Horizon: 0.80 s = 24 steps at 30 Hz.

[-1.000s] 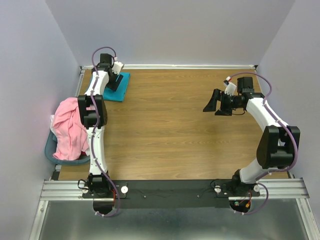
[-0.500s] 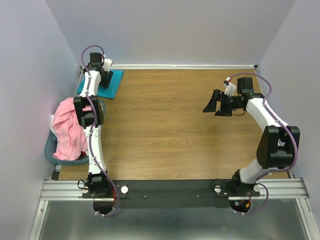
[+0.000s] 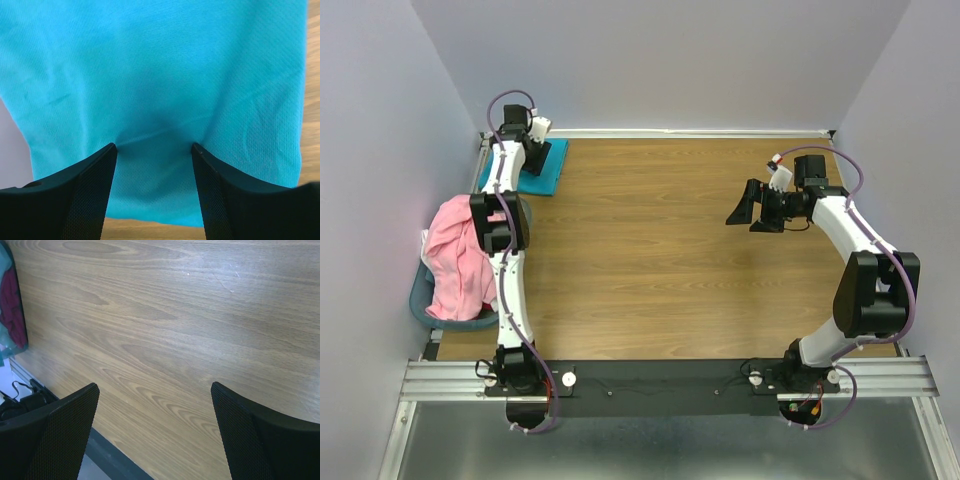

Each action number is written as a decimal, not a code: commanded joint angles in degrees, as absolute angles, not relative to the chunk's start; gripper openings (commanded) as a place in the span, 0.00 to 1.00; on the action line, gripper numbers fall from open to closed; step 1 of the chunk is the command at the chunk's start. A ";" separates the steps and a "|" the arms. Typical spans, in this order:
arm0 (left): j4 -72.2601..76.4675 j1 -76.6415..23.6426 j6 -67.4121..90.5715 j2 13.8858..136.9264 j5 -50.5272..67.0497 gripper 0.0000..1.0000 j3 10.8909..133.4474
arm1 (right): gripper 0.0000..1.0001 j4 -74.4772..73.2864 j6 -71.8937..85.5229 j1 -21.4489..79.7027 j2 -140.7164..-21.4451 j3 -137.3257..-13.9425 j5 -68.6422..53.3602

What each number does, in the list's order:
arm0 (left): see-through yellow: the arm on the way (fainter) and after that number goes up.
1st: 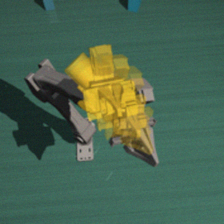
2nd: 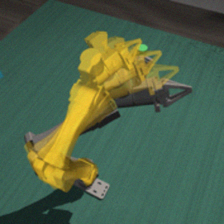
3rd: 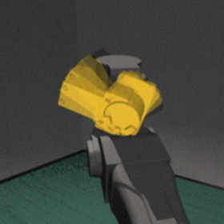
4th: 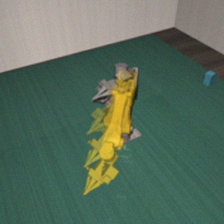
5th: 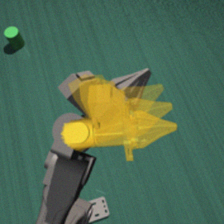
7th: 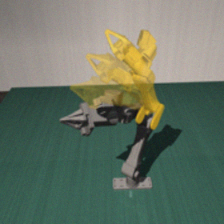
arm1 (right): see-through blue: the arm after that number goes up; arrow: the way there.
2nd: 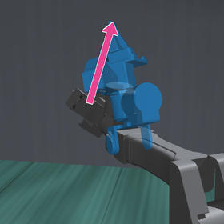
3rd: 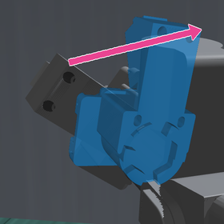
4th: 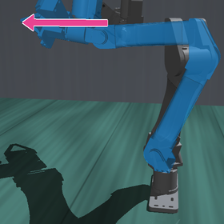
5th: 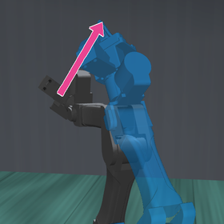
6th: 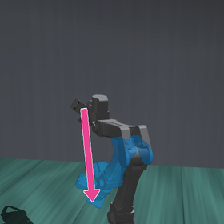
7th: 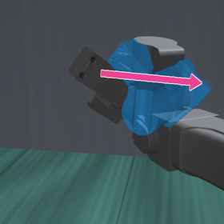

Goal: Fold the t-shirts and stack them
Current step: Neatly place the folded tshirt to the corner

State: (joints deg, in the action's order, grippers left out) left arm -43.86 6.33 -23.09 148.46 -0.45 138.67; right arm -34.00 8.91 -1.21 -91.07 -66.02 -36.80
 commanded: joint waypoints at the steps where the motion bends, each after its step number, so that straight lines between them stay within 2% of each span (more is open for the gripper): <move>1: -45.70 4.83 -21.89 151.52 4.13 0.70 141.32 | 1.00 -34.54 8.17 -1.67 -90.18 -64.95 -37.44; 13: -42.37 4.48 -21.88 150.82 4.13 0.70 142.29 | 1.00 -34.37 8.35 -1.67 -90.44 -65.04 -37.79; 20: -38.24 3.96 -26.01 141.61 1.41 0.85 141.95 | 1.00 -34.37 8.61 -1.67 -90.35 -66.00 -39.02; 24: -34.63 2.38 -30.40 132.64 -4.29 0.89 141.68 | 1.00 -34.37 8.79 -1.67 -89.74 -66.62 -39.64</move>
